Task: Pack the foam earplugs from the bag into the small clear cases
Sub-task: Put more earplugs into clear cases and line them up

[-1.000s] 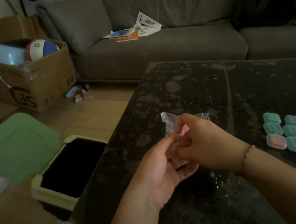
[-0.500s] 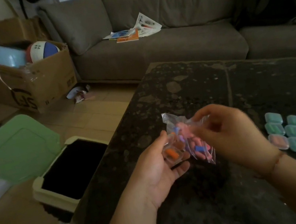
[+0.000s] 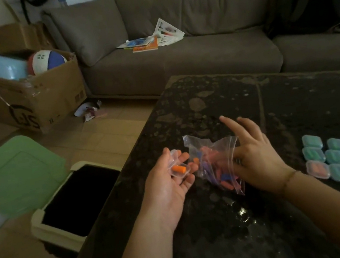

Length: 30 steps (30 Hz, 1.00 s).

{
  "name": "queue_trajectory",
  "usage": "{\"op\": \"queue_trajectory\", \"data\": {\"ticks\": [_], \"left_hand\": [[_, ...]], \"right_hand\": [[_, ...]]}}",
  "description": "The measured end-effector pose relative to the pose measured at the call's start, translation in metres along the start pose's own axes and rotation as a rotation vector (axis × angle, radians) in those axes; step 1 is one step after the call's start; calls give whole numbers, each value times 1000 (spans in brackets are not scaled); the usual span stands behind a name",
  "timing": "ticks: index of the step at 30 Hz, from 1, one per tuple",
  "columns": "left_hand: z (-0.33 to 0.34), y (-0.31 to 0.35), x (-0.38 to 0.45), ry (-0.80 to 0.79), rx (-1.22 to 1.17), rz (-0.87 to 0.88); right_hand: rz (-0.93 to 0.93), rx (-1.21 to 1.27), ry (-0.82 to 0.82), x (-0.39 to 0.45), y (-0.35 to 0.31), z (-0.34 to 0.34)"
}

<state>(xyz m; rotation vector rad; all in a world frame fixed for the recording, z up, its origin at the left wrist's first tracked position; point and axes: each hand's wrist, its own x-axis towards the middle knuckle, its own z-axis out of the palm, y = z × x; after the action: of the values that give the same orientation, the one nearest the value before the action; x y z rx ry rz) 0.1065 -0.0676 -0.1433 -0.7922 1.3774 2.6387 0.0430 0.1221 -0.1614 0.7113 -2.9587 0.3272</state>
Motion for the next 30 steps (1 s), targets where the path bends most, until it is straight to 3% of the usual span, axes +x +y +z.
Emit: {"op": "queue_trajectory", "data": {"ticks": [6, 11, 30], "left_hand": [[-1, -3, 4, -21, 52, -28], [-2, -2, 5, -3, 46, -55], [-5, -1, 7, 25, 120, -27]], "right_hand": [[-34, 114, 48, 15, 0, 16], [55, 105, 3, 21, -11, 21], [147, 485, -1, 19, -23, 21]]}}
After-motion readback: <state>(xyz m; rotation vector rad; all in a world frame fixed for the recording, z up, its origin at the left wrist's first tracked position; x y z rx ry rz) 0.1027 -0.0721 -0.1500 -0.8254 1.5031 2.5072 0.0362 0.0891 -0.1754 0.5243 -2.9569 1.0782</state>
